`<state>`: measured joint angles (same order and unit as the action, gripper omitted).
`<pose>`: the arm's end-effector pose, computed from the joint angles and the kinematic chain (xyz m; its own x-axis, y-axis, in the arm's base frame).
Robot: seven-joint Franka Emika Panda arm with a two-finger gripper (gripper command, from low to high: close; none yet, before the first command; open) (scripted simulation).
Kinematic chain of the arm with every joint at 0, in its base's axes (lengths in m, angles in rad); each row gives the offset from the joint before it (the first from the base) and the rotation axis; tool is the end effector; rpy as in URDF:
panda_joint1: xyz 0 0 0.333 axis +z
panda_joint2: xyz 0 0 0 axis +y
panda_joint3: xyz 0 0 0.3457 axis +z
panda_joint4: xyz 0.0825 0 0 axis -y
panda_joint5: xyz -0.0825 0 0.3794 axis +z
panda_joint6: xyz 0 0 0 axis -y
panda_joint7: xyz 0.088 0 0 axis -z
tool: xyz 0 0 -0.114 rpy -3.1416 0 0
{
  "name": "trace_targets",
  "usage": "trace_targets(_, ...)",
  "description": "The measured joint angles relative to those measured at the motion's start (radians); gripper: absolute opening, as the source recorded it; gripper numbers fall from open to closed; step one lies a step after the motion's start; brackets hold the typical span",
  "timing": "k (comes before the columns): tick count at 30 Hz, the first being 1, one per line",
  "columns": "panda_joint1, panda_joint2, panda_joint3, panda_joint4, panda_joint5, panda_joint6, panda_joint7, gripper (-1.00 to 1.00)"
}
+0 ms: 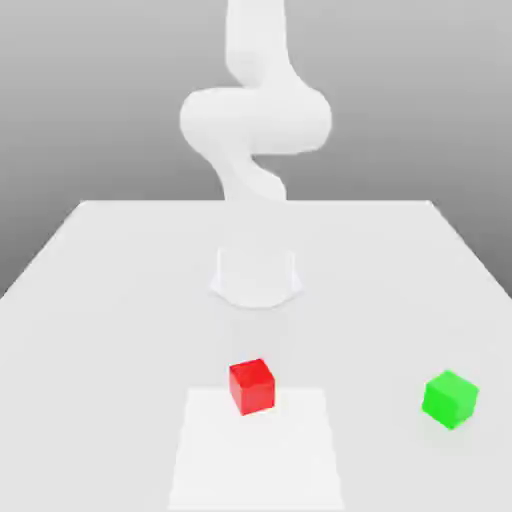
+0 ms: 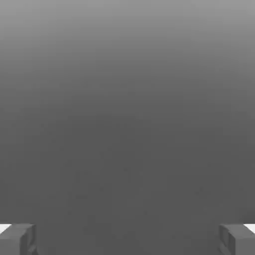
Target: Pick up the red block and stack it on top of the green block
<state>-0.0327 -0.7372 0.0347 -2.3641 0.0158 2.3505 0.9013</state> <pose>0.3537 0.0059 0.6781 0.4590 -0.7847 0.4167 -0.5927 -0.6198 -0.5143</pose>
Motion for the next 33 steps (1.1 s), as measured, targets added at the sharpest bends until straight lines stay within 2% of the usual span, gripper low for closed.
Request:
trace_targets(10, -0.128, 0.282, 0.14, -0.278, 0.057, 0.223, 0.455, 0.0)
trace_targets(21, -0.233, 0.582, 0.249, -0.571, 0.103, 0.461, 0.944, 0.0)
trace_targets(24, -0.263, 0.682, 0.259, -0.579, 0.037, 0.545, 1.026, 0.0)
trace_targets(26, -0.271, 0.754, 0.233, -0.571, -0.059, 0.604, 1.098, 0.0)
trace_targets(29, -0.174, 0.863, 0.102, -0.556, -0.199, 0.694, 1.199, 0.0)
trace_targets(30, -0.133, 0.896, 0.057, -0.552, -0.218, 0.723, 1.212, -1.0)
trace_targets(33, -0.133, 0.896, 0.057, -0.552, -0.218, 0.724, 1.212, -1.0)
